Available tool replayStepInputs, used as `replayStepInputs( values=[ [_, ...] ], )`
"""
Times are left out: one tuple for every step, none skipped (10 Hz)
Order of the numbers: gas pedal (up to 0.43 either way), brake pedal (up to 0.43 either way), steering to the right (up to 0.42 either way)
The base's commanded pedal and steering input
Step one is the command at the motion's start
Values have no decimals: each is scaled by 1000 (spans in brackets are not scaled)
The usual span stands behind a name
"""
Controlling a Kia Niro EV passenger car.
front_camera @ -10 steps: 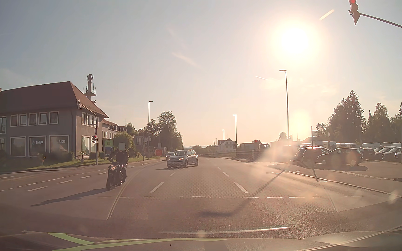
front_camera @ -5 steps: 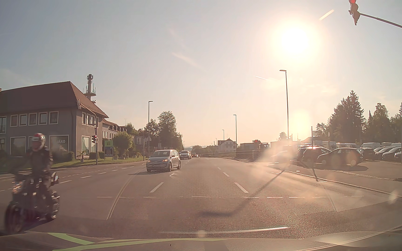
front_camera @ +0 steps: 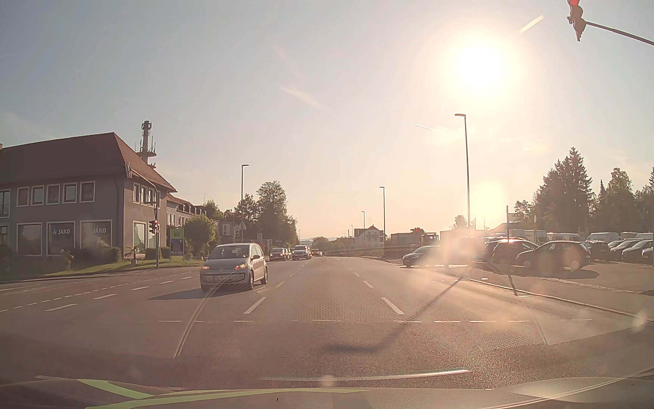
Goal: Follow the waypoints while adhering to traffic rules and regulations
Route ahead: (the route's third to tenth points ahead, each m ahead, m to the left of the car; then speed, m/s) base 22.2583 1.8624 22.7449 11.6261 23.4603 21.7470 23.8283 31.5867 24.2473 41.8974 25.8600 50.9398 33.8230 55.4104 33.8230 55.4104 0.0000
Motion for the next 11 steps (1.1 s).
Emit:
replayStepInputs(
  values=[
    [0, 378, 0],
    [0, 372, 0],
    [0, 378, 0],
    [0, 372, 0],
    [0, 372, 0],
    [0, 372, 0],
    [0, 372, 0],
    [0, 372, 0],
    [0, 378, 0],
    [0, 372, 0],
    [0, 372, 0]
  ],
)
